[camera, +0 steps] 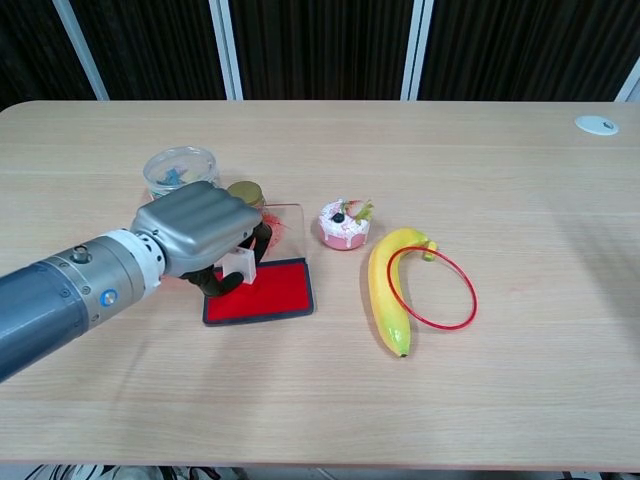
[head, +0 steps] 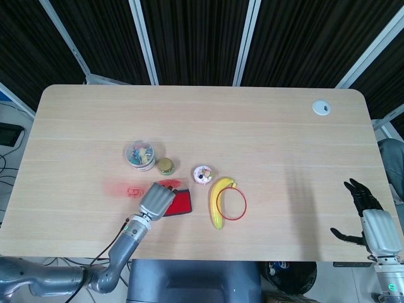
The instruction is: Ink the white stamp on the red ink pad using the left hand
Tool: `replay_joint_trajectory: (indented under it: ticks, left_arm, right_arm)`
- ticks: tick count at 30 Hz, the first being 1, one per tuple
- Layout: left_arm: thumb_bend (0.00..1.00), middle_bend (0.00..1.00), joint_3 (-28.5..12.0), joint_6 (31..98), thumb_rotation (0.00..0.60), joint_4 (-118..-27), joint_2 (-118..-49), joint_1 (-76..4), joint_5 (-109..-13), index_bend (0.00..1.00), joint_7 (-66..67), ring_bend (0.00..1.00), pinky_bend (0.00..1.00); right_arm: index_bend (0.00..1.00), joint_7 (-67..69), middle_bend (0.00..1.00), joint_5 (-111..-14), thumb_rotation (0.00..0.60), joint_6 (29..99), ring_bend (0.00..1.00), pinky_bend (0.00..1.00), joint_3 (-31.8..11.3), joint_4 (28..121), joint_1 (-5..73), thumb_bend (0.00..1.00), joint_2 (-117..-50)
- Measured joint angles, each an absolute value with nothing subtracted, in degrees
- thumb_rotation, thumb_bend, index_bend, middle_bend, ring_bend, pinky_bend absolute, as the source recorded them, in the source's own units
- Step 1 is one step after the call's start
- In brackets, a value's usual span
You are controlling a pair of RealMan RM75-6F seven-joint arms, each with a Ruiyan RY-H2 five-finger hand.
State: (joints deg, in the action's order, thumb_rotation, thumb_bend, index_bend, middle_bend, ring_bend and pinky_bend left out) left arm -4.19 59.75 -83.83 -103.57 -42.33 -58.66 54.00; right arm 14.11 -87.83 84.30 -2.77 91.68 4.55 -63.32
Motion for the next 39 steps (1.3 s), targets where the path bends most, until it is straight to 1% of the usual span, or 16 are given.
replay_joint_trajectory:
  ticks: [10,25,39]
  left_arm:
    - [0.55,0.77,-3.80,60.02,0.600,-83.42,-104.10,-42.53,-58.70,0.75,53.63,0.61,0.69]
    - [0.55,0.77,-6.24,62.30,0.600,-86.54,-102.51,-43.32,-60.76,0.75,51.77,0.61,0.69]
    - [0.55,0.77,-4.24,62.14,0.600,-84.28,-103.99,-43.69,-61.19,0.75,53.29,0.61,0.69]
  right_arm:
    - [0.00,14.11,0.00,-87.83,0.600,84.37,0.00,0.18,-2.80,91.71,4.53,0.12,-63.32]
    - [0.00,14.01,0.00,-88.02,0.600,84.50,0.00,0.18,-2.74,91.73,4.49,0.12,-63.38]
    - [0.00,14.16,0.00,-87.90,0.600,84.40,0.00,0.18,-2.77,91.78,4.50,0.12,-63.28]
